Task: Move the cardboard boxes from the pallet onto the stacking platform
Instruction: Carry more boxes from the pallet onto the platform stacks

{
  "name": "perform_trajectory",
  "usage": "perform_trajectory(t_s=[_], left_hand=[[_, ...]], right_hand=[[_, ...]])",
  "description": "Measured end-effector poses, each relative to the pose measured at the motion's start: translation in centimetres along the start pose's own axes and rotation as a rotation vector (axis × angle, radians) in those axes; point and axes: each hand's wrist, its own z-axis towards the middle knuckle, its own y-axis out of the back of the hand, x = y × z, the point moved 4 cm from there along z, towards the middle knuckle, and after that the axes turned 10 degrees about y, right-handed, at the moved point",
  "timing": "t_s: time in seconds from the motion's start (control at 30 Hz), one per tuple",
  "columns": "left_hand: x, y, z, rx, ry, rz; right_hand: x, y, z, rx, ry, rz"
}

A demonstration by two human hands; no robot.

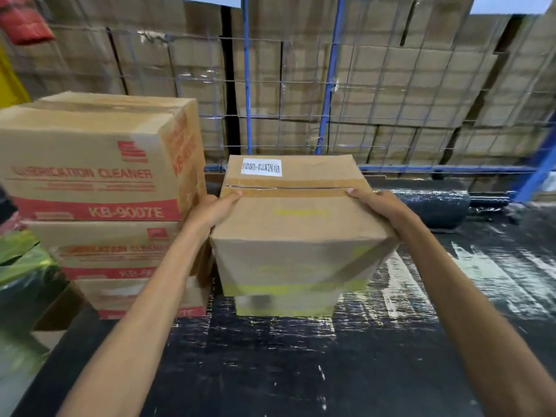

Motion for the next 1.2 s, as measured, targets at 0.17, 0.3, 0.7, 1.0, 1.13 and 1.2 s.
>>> perform_trajectory(t_s=[0.17,0.3,0.7,1.0,1.13,1.2], left_hand=[[-0.5,-2.0,6.0,-0.016,0.016,-0.006],[-1.0,-3.5,7.9,-0.022,0.041,0.026],[0.2,-6.0,13.8,-0.051,0.015,0.079],[-1.0,-4.5,8.7,-0.309,-0.160,0.283],[-0.2,-2.2,2.5,-0.306,-0.282,0.273],[1.2,0.1,-0.9,-0.352,-0.338,0.258]], right_hand=[[-2.1,-1.4,6.4,0.025,-0.016,-0.016],[-4.4,-3.0,10.4,0.050,-0.059,-0.003],[-8.7,-5.8,14.9,-0.005,-0.065,-0.085],[-3.6,-6.1,11.1,-0.139,0.196,-0.623],[0.9,-11.0,5.3,-0.127,0.439,-0.627],[3.7,-14.5,1.6,-0.086,0.566,-0.575]])
